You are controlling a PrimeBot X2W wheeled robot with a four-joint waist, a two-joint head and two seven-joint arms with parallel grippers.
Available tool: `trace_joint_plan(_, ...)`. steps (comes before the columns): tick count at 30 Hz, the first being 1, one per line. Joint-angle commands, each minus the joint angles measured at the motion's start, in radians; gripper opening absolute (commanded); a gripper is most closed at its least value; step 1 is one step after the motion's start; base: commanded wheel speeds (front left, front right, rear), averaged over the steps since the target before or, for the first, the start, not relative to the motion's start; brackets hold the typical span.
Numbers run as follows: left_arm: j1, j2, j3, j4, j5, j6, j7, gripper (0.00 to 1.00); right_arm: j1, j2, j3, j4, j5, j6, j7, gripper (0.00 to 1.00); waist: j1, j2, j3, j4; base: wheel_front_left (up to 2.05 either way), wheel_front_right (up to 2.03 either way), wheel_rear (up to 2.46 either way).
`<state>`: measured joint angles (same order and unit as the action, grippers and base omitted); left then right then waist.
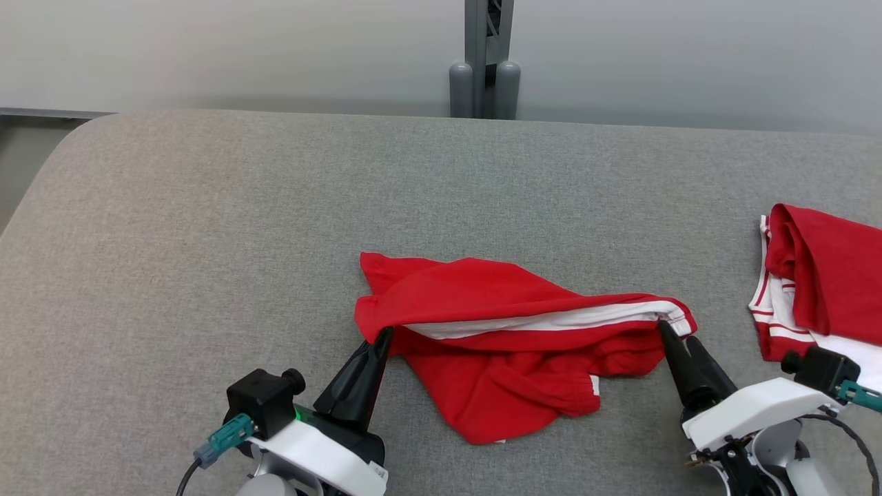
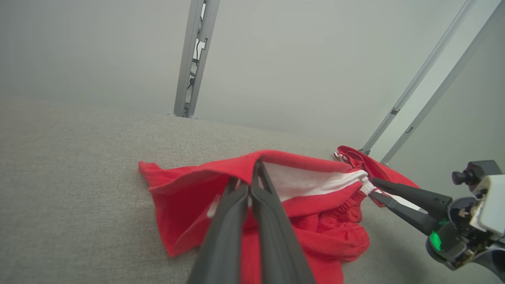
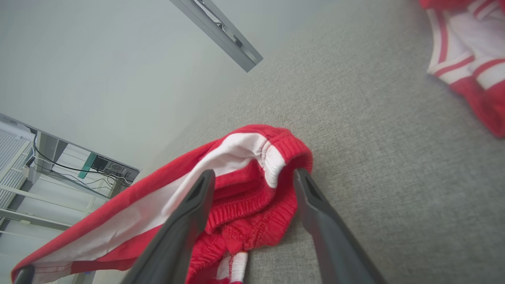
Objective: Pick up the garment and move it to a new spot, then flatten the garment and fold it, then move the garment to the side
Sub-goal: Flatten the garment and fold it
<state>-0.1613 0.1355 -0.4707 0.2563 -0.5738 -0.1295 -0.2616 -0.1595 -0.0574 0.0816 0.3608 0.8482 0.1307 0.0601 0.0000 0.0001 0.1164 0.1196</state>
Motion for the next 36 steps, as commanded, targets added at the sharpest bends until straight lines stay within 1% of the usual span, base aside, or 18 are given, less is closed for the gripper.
trace_joint_plan(1, -0.011, 0.004, -0.002, 0.001, 0.002, -0.002, -0.005, 0.00, -0.016, -0.016, -0.001, 0.004, 0.018, 0.000, 0.002, 1.00, 0.0000, -0.0001, 0.001, 0.004, 0.00, 0.00, 0.00)
trace_joint_plan(10, -0.014, 0.005, -0.010, 0.003, 0.001, -0.002, -0.005, 0.00, -0.039, -0.039, 0.019, 0.028, 0.064, 0.000, -0.008, 1.00, 0.0000, -0.0001, 0.009, 0.023, 0.00, 0.00, 0.00)
trace_joint_plan(11, -0.015, 0.004, -0.011, 0.003, 0.001, -0.002, -0.005, 0.00, -0.041, -0.042, 0.021, 0.030, 0.069, 0.000, -0.009, 0.95, 0.0000, -0.0001, 0.010, 0.025, 0.00, 0.00, 0.00)
trace_joint_plan(12, -0.016, 0.004, -0.011, 0.003, 0.000, -0.002, -0.005, 0.00, -0.044, -0.044, 0.023, 0.032, 0.070, 0.000, -0.011, 0.84, 0.0000, -0.0001, 0.011, 0.026, 0.00, 0.00, 0.00)
trace_joint_plan(13, -0.016, 0.004, -0.012, 0.004, 0.000, -0.002, -0.005, 0.00, -0.048, -0.046, 0.024, 0.035, 0.072, 0.000, -0.015, 0.70, 0.0000, -0.0001, 0.011, 0.028, 0.00, 0.00, 0.00)
trace_joint_plan(14, -0.016, 0.004, -0.012, 0.004, 0.000, -0.002, -0.005, 0.00, -0.051, -0.048, 0.025, 0.036, 0.075, 0.000, -0.019, 0.49, 0.0000, -0.0001, 0.012, 0.029, 0.00, 0.00, 0.00)
trace_joint_plan(15, -0.016, 0.004, -0.012, 0.004, 0.000, -0.002, -0.005, 0.00, -0.051, -0.048, 0.025, 0.036, 0.075, 0.000, -0.019, 0.49, 0.0000, -0.0001, 0.012, 0.029, 0.00, 0.00, 0.00)
trace_joint_plan(16, -0.015, 0.005, -0.010, 0.008, 0.000, -0.002, -0.005, 0.00, -0.057, -0.053, 0.031, 0.035, 0.078, 0.000, -0.025, 0.00, 0.0000, -0.0001, 0.014, 0.030, 0.00, 0.00, 0.00)
trace_joint_plan(18, -0.016, 0.006, -0.009, 0.009, 0.000, -0.002, -0.005, 0.00, -0.059, -0.056, 0.036, 0.033, 0.078, 0.000, -0.029, 0.00, 0.0000, -0.0001, 0.014, 0.030, 0.00, 0.00, 0.00)
trace_joint_plan(25, -0.016, 0.001, 0.020, 0.010, 0.011, -0.002, -0.005, 0.00, -0.052, -0.097, 0.064, -0.011, 0.090, 0.000, -0.044, 0.00, 0.0000, -0.0001, 0.004, 0.021, 0.00, 0.00, 0.00)
trace_joint_plan(29, -0.013, -0.003, 0.046, -0.005, 0.022, -0.002, -0.005, 0.00, -0.049, -0.136, 0.085, -0.063, 0.071, 0.000, -0.051, 0.00, 0.0000, -0.0001, -0.010, 0.009, 0.00, 0.00, 0.00)
trace_joint_plan(31, -0.012, -0.005, 0.066, -0.014, 0.026, -0.002, -0.005, 0.00, -0.052, -0.159, 0.104, -0.098, 0.053, 0.000, -0.050, 0.00, 0.0000, -0.0001, -0.020, 0.002, 0.00, 0.00, 0.00)
trace_joint_plan(32, -0.015, -0.007, 0.090, -0.019, 0.035, -0.002, -0.005, 0.00, -0.058, -0.185, 0.121, -0.136, 0.028, 0.000, -0.048, 0.00, 0.0000, -0.0001, -0.030, -0.005, 0.00, 0.00, 0.00)
trace_joint_plan(36, -0.025, -0.016, 0.141, -0.026, 0.040, -0.002, -0.005, 0.00, -0.084, -0.220, 0.139, -0.203, -0.028, 0.000, -0.043, 0.00, 0.0000, -0.0001, -0.056, -0.022, 0.00, 0.00, 0.00)
